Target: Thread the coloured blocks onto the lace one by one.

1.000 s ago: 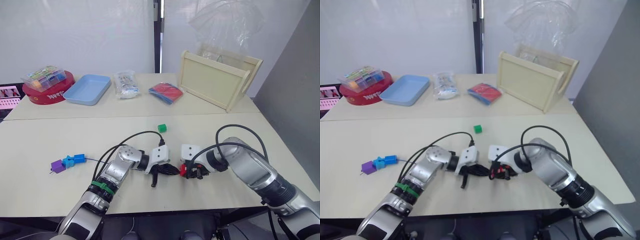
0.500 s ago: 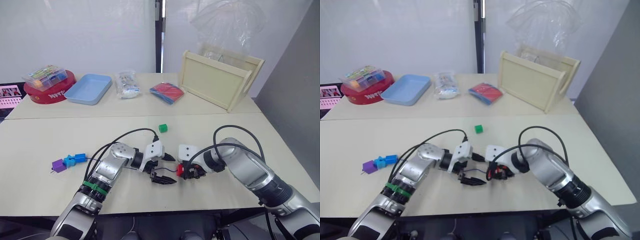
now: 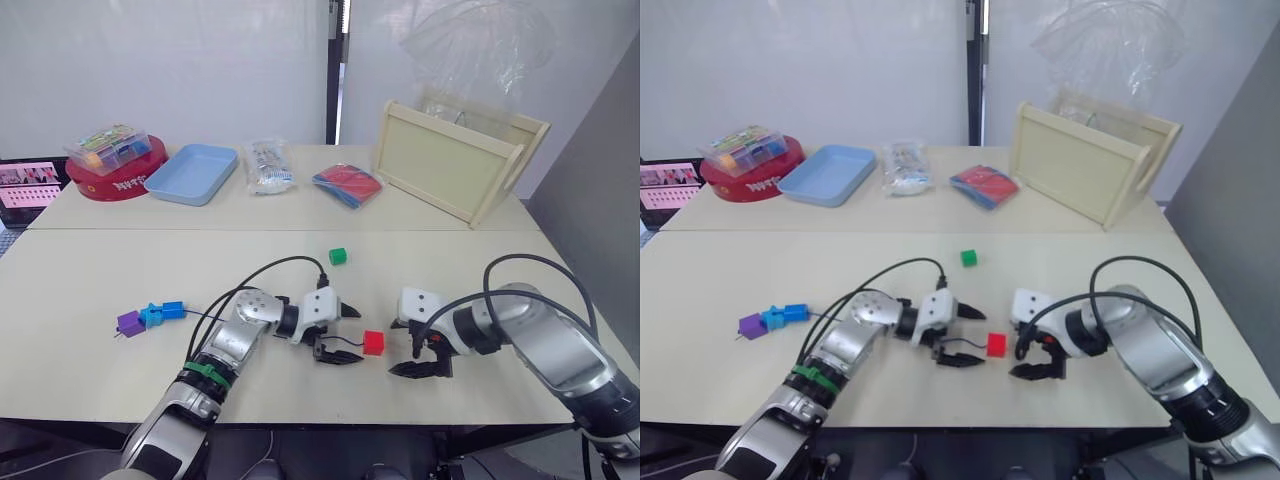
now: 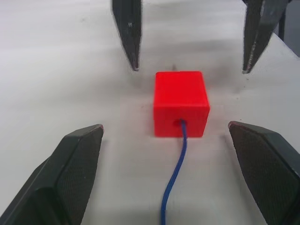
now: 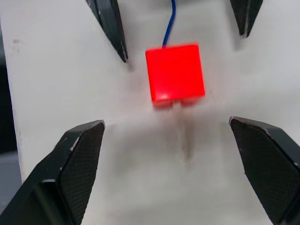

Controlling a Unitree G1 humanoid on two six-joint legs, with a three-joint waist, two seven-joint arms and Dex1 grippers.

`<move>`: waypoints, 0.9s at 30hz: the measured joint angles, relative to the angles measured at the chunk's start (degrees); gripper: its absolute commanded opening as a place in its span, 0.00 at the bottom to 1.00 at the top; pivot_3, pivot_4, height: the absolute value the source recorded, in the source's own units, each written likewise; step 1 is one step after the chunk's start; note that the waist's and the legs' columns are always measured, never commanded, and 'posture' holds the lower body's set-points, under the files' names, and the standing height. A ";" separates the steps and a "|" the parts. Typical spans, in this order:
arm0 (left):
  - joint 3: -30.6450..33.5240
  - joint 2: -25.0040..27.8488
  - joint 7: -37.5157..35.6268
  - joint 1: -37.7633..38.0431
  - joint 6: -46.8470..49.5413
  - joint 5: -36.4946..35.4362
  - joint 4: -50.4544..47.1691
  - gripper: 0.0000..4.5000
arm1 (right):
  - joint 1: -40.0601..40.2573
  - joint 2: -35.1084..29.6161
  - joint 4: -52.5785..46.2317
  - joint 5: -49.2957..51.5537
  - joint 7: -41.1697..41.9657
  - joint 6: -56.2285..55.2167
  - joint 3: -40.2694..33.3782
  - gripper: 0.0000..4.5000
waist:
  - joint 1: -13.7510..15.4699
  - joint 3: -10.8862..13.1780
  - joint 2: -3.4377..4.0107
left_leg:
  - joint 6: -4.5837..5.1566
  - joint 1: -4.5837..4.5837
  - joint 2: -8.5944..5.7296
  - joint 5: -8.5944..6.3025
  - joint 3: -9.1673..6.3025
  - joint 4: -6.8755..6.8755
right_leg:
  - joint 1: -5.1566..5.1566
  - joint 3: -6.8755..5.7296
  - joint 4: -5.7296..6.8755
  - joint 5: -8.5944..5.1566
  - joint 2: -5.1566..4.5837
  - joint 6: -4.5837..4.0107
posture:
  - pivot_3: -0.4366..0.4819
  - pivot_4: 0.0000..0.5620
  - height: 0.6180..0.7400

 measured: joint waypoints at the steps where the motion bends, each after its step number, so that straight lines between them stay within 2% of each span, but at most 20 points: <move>1: -0.01 -1.11 0.35 -0.02 -0.71 0.15 0.53 1.00 | 0.87 -0.32 -0.57 0.38 -0.69 0.24 -0.88 1.00 | -0.01 0.00 0.00 | 0.00 0.00 0.00 0.00 0.00 0.00 | -0.01 0.00 0.01 0.00 0.00 0.00 | 0.48 0.27 1.00; 5: 0.03 -3.41 0.26 -0.46 -1.27 -0.37 1.41 1.00 | 2.78 -1.05 -1.66 1.06 -2.92 0.81 -2.48 1.00 | -0.18 0.00 -0.01 | 0.00 0.01 0.00 0.00 0.00 0.00 | 0.00 0.00 0.01 0.00 0.00 0.00 | 0.48 0.27 1.00; 10: 0.13 -3.81 0.60 -1.39 -1.88 -0.22 4.10 0.68 | 3.34 -0.55 -1.84 1.70 -5.83 0.81 -2.76 1.00 | -0.47 0.01 -0.01 | 0.00 0.01 0.00 0.00 0.00 -0.01 | 0.00 0.00 0.02 0.00 0.01 0.00 | 0.48 0.27 1.00; 15: 0.01 -3.12 -0.47 -3.01 -1.93 0.83 4.74 0.29 | 3.39 0.76 -1.19 1.44 -7.95 -0.42 -2.05 1.00 | -0.43 0.01 -0.01 | 0.00 0.00 0.00 0.00 0.00 0.00 | 0.01 -0.01 0.01 0.00 0.00 0.00 | 0.48 0.27 1.00; 16: 0.04 -3.03 -0.67 -3.01 -1.94 0.82 4.73 0.27 | 3.46 0.77 -0.83 1.12 -8.39 -0.96 -1.59 1.00 | -0.43 0.01 -0.01 | 0.00 0.01 0.00 0.00 0.00 -0.01 | 0.00 -0.01 0.01 0.00 0.00 0.00 | 0.48 0.27 1.00; 21: 0.04 -2.80 -0.82 -3.01 -1.93 0.84 4.58 0.27 | 3.42 1.85 1.17 0.49 -9.33 -2.57 0.20 1.00 | -0.53 0.01 -0.01 | 0.00 0.02 0.00 0.00 -0.01 -0.01 | 0.00 -0.01 0.02 0.00 0.01 0.00 | 0.48 0.27 1.00; 24: 0.04 -2.70 -0.88 -3.00 -1.92 0.88 4.50 0.27 | 3.37 3.15 2.51 0.23 -9.84 -3.45 0.29 0.82 | -0.58 0.01 -0.01 | 0.00 0.03 0.00 0.00 -0.01 -0.01 | 0.01 -0.01 0.02 0.00 0.01 0.00 | 0.48 0.27 1.00; 27: 0.03 -2.61 -0.87 -3.00 -1.87 0.95 4.44 0.27 | 3.33 3.67 3.07 0.16 -9.80 -4.50 0.60 0.59 | -0.64 0.01 -0.01 | 0.00 0.05 0.00 0.00 -0.01 -0.01 | 0.02 -0.01 0.02 0.00 0.01 0.00 | 0.48 0.27 1.00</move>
